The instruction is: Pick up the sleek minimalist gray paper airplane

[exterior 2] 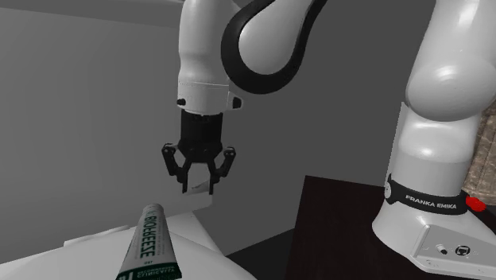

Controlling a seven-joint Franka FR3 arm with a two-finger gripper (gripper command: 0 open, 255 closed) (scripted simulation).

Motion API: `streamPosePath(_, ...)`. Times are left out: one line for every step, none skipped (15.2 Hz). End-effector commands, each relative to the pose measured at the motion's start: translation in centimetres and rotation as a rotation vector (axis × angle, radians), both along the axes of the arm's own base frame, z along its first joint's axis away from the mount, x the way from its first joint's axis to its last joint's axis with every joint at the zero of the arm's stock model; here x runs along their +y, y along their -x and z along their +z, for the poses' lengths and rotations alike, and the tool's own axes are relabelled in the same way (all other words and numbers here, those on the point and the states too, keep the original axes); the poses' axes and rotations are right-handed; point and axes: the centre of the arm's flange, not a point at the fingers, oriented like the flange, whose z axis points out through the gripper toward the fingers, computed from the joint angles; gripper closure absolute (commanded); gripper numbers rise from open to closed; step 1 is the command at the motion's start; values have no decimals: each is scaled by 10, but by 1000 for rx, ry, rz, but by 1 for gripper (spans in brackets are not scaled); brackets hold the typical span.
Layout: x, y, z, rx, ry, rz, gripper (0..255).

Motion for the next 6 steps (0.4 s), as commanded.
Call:
streamPosePath(0,0,12,0,-2,0,255)
streamPosePath(0,0,18,0,-2,0,255)
streamPosePath(0,0,23,0,-2,0,255)
streamPosePath(0,0,28,0,-2,0,255)
streamPosePath(0,0,29,0,-2,0,255)
streamPosePath(0,0,29,0,-2,0,255)
